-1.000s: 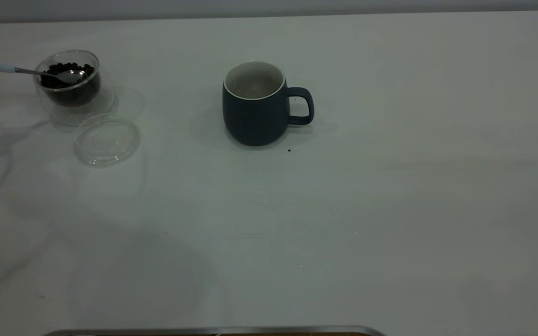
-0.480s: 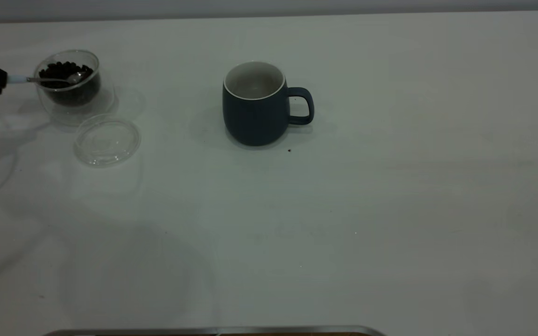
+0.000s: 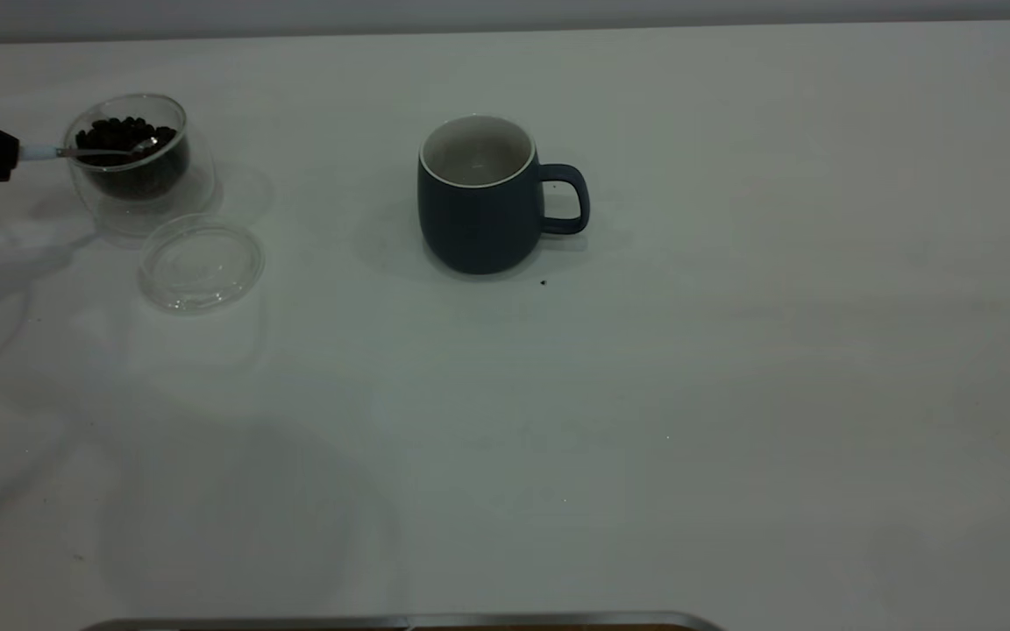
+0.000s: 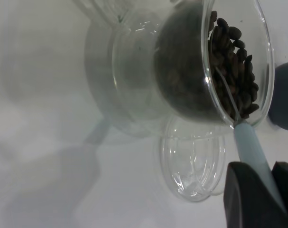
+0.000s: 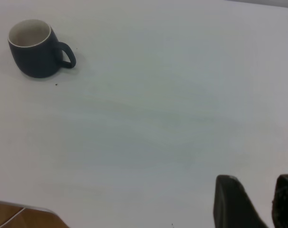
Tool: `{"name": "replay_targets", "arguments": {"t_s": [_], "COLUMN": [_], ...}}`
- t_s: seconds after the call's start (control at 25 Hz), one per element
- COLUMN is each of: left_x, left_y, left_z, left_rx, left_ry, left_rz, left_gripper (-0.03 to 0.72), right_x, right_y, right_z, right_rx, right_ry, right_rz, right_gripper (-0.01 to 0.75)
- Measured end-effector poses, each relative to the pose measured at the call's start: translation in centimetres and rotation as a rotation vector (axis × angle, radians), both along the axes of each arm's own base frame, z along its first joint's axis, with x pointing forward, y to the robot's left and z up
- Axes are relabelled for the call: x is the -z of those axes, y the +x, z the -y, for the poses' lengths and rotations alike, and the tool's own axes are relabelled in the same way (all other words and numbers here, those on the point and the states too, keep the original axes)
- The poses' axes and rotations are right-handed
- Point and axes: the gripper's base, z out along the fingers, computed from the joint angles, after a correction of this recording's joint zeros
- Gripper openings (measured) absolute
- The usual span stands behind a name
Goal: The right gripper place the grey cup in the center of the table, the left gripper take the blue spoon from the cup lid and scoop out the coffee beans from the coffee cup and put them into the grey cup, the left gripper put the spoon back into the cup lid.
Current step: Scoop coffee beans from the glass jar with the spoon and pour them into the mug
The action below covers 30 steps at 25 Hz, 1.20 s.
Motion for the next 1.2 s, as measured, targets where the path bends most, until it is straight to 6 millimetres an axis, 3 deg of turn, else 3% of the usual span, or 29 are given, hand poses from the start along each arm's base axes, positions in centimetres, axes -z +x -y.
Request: {"name": "replay_targets", "arguments": {"t_s": [0.56,1.2], "left_x": [-0.6,-1.0], "left_y": [-1.3,-1.6], "left_z": [-2.3,-2.0], "left_rx": [-0.033,0.003], "left_ry": [-0.087,-0.146], "left_rz": [0.004,0.004], "left_gripper": [0.135,0.134], "right_x": [0.0,0.0], "right_y": [0.0,0.0], "right_z": [0.0,0.0], "right_rx": [0.0,0.0], "right_ry": [0.001,0.001], "right_rz": [0.0,0.0], "right_gripper": [0.241,0.242]}}
